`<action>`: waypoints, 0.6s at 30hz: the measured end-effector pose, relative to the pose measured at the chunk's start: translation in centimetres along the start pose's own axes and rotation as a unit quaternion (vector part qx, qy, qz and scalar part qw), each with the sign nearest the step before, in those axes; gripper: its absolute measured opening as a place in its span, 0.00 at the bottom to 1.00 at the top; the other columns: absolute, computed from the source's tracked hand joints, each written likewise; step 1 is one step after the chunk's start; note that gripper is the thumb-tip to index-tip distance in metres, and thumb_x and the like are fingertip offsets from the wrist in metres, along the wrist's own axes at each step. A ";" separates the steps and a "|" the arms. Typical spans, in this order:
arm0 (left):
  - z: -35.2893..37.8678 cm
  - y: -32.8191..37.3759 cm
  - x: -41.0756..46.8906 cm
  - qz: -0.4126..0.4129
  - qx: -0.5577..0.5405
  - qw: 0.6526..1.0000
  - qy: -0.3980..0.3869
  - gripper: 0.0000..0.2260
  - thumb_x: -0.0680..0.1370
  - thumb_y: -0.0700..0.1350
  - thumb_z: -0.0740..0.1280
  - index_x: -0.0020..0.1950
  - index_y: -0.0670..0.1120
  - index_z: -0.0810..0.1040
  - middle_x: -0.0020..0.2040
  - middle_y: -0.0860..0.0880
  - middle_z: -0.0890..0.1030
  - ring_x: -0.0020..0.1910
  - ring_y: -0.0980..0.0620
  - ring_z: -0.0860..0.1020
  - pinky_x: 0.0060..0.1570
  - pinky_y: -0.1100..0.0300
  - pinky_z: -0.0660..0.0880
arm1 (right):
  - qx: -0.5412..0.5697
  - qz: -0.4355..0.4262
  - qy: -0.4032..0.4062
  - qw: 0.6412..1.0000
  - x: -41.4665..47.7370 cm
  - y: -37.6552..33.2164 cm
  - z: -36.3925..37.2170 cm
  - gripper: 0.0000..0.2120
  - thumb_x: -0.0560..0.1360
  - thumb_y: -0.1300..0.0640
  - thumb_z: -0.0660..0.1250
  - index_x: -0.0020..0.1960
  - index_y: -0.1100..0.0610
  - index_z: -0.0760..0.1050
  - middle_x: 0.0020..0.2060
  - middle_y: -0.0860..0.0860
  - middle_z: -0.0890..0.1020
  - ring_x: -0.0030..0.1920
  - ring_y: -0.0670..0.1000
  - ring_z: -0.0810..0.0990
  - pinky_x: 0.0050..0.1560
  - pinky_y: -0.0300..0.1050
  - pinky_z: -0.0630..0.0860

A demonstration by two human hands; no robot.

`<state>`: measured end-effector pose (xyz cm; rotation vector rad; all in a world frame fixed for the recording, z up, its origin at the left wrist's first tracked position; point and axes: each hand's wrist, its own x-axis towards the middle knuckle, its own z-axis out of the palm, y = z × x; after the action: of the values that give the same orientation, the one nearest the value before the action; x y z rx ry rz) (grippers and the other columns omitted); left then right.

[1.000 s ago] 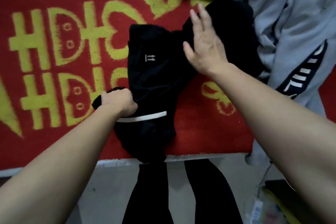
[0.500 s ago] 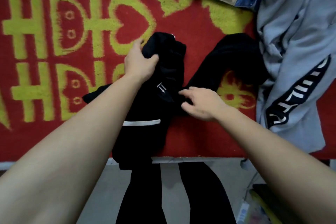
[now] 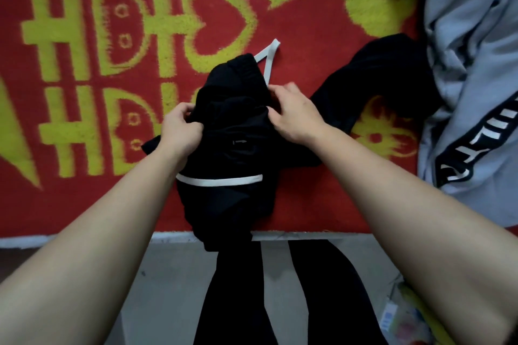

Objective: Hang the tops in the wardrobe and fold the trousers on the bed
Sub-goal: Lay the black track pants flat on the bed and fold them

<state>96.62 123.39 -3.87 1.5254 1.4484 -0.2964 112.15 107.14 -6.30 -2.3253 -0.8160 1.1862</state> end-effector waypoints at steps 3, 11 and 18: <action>-0.5 0.7 -0.4 -0.009 -0.066 0.998 -0.009 0.14 0.75 0.31 0.61 0.52 0.47 0.78 0.47 0.46 0.81 0.43 0.46 0.81 0.43 0.53 0.80 | 0.089 0.040 -0.037 0.995 -0.5 0.6 0.3 0.18 0.79 0.48 0.65 0.68 0.47 0.71 0.44 0.45 0.78 0.43 0.46 0.76 0.51 0.42 0.70; -2.7 4.8 -0.7 0.002 -0.108 0.994 0.002 0.15 0.72 0.30 0.57 0.48 0.48 0.76 0.42 0.46 0.79 0.36 0.50 0.77 0.30 0.61 0.74 | 0.111 -0.049 0.170 0.978 -2.3 -1.5 -2.2 0.10 0.80 0.54 0.62 0.61 0.52 0.71 0.47 0.45 0.78 0.47 0.55 0.79 0.45 0.46 0.70; -5.6 7.6 -0.8 0.117 -0.131 0.971 0.164 0.14 0.80 0.55 0.57 0.43 0.50 0.77 0.39 0.52 0.76 0.38 0.53 0.74 0.38 0.59 0.70 | -0.097 -0.294 0.188 0.932 -2.9 -4.3 0.6 0.20 0.74 0.64 0.66 0.65 0.56 0.78 0.49 0.59 0.79 0.42 0.62 0.79 0.37 0.53 0.77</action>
<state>100.58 128.48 3.00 1.5533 1.4711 0.2931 108.98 108.47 -2.42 -2.1105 -1.3905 0.4043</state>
